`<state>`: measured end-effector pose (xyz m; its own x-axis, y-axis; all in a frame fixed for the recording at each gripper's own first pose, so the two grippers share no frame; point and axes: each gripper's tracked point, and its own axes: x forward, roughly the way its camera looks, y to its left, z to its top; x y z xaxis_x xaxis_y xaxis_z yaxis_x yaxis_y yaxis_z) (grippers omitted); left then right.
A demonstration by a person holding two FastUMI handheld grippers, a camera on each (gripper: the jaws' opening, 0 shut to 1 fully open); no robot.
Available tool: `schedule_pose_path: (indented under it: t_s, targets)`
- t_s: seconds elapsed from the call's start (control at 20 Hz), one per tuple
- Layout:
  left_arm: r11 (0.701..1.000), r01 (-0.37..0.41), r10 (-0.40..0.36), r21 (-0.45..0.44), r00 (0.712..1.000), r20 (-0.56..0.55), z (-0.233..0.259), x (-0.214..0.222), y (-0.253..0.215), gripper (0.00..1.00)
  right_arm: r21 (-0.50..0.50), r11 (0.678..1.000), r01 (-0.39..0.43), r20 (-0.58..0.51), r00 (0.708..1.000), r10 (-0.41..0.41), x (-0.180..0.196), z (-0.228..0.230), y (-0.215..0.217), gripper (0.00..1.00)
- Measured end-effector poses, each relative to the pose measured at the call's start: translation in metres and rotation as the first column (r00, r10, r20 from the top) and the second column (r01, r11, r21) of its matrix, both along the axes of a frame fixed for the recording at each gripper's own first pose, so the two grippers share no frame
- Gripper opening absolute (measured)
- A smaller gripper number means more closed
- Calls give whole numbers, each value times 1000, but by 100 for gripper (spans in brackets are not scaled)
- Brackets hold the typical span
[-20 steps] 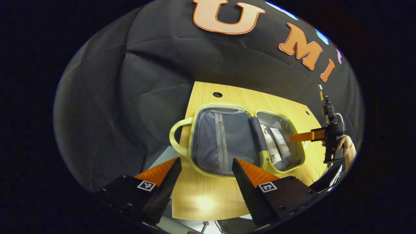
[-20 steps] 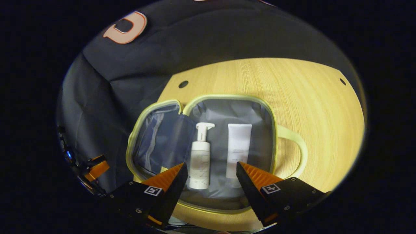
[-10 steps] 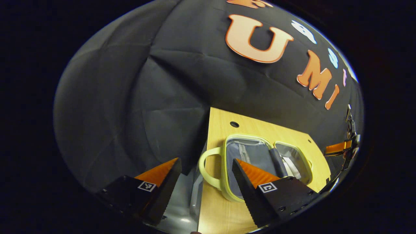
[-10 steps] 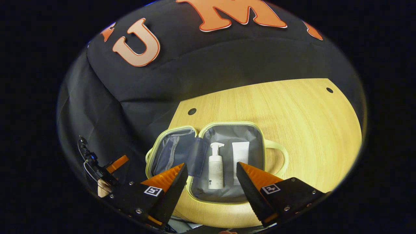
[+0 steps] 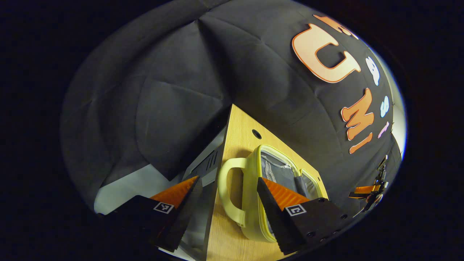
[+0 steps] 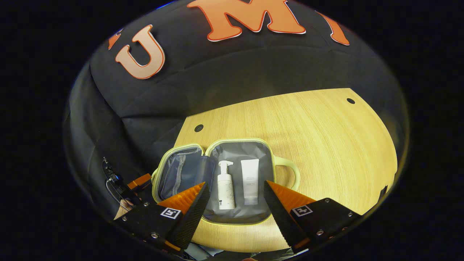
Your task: First open the suitcase, pack the skin care products into it, and then close the suitcase.
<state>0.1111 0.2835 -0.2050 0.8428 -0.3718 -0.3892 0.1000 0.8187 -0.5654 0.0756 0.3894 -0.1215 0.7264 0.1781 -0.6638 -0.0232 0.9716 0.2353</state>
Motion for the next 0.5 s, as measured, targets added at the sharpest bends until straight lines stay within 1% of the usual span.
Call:
schedule_pose_path:
  t_s: [0.05, 0.1, 0.15, 0.25, 0.3, 0.35, 0.4, 0.45, 0.5]
  targets:
    - [1000, 3, -3, 5, 1000, -10, -5, 6, -2, 93, -5, 1000, 1, -8, 1000, -1, -1, -2, -1, 96]
    - [1000, 10, -10, 8, 1000, -20, -10, 11, -5, 94, -9, 1000, 2, -13, 1000, -2, -2, -4, -2, 96]
    - [1000, 16, -16, 7, 1000, -27, -16, 15, -8, 79, -13, 1000, 4, -17, 1000, -4, -2, -5, -5, 95]
    - [1000, 29, -29, -8, 999, -36, -19, 20, -13, 78, -13, 1000, 11, -24, 1000, -12, -3, -6, -9, 96]
    - [1000, 0, 1, 12, 998, -55, -26, 24, -9, 59, -12, 1000, 18, -26, 999, -18, -4, -5, -11, 96]
    - [1000, 7, -6, 14, 997, -75, -28, 19, -7, 40, -10, 1000, 22, -28, 999, -23, -4, -7, -14, 96]
    - [1000, 8, -7, 13, 998, -65, -28, 23, -6, 20, -8, 1000, 24, -27, 999, -24, -4, -7, -15, 96]
    - [1000, -19, 19, -4, 998, -62, -23, 23, -6, 20, -7, 1000, 26, -30, 999, -27, -5, -8, -16, 96]
    - [1000, -26, 26, -2, 997, -70, -20, 22, -10, 12, -4, 1000, 27, -32, 999, -27, -5, -8, -17, 96]
